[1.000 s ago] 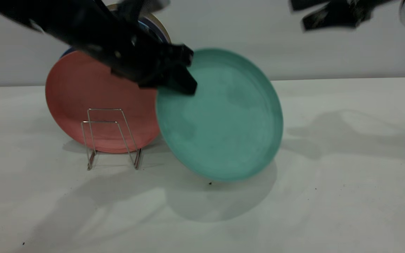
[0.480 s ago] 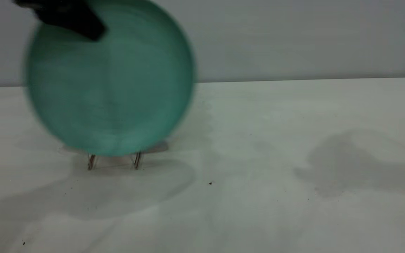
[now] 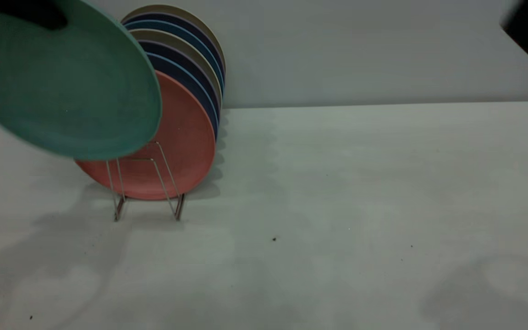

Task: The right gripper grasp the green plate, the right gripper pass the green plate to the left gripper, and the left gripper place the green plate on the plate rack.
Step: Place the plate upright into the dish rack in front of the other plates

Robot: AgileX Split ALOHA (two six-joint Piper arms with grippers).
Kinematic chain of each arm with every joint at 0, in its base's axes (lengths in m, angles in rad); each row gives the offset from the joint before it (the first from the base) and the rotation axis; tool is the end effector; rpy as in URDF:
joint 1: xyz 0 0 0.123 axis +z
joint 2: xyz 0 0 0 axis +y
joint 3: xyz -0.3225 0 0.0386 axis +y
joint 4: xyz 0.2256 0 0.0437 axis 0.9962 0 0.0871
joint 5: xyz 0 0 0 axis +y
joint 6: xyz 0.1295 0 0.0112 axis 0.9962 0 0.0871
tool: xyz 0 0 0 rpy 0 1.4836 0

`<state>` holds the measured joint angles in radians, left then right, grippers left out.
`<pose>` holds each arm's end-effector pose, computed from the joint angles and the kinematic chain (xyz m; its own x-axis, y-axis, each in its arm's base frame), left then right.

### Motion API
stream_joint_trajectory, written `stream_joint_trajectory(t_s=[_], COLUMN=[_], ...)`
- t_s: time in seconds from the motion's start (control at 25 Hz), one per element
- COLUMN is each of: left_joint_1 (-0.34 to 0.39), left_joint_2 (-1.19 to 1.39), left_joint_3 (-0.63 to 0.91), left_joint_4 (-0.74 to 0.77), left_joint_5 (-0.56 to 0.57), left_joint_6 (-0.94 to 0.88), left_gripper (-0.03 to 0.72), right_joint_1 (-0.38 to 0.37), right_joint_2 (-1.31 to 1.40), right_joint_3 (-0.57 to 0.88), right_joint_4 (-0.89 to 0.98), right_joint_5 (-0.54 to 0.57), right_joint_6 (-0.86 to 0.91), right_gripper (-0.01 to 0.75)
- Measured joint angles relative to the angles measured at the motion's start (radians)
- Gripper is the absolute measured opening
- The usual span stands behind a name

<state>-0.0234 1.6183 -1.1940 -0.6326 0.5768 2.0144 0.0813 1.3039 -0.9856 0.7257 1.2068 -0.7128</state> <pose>0.3602 -0.0504 0.3002 0.1622 0.9376 -0.3076 0.7529 0.0839 0.6528 0.1970 0.0970 0.3161 -0.8058 -0.3771 -0.4566 -0.5765 0.6758 0.4592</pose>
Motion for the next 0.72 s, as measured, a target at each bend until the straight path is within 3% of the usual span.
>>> stream_joint_trajectory(t_s=[0.32,0.72], left_joint_1=[0.000,-0.023], left_joint_2=[0.055,0.101], left_joint_3=[0.000,0.000], left_joint_4=[-0.085,-0.085], left_joint_5=[-0.051,-0.116], left_joint_6=[0.088,0.088], left_gripper=[0.107,0.107], right_joint_1=[0.000,0.000], right_joint_2=[-0.261,-0.510], right_joint_3=[0.239,0.303], right_joint_4=[-0.089,-0.164], right_joint_5=[-0.012,-0.014], right_joint_6=[0.079,0.165], right_gripper=[0.428,0.428])
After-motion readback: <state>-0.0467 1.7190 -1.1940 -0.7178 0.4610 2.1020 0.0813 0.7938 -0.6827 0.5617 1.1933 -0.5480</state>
